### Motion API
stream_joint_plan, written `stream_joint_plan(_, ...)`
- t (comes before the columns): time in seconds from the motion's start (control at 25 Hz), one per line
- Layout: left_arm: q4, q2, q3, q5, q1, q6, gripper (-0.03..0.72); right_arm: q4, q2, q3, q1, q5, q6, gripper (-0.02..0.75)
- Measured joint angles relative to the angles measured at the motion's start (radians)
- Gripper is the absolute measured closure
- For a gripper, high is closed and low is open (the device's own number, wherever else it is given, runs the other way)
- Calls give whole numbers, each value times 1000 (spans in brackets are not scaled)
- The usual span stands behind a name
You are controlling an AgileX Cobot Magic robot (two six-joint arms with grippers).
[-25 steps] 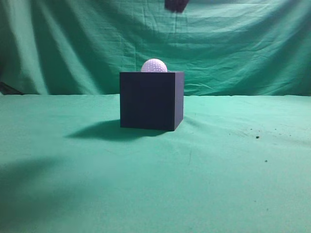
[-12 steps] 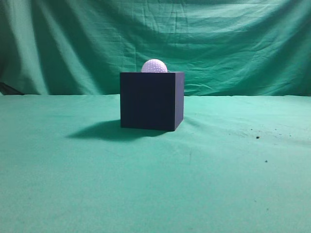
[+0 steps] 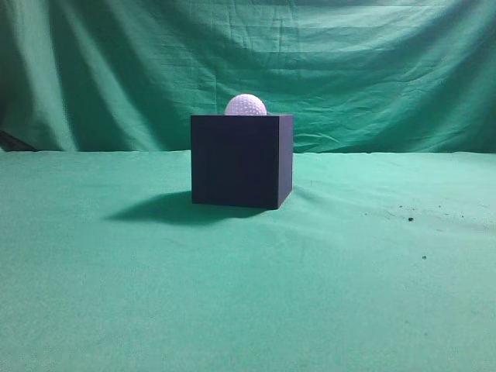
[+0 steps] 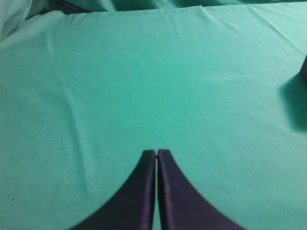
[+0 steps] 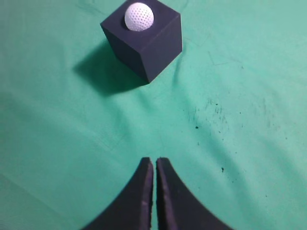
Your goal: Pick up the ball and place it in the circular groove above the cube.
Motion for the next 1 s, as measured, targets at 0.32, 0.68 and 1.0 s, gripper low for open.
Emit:
stream_joint_plan(0.32,0,0,0,0,0,0,688,67,-287,76,0,36,-28,738)
stream_joint_plan(0.68,0,0,0,0,0,0,688,92,-370,76,0,48,-328,738)
stream_joint_plan(1.0,0,0,0,0,0,0,688,70,-581,177,-223,-134,-343,738)
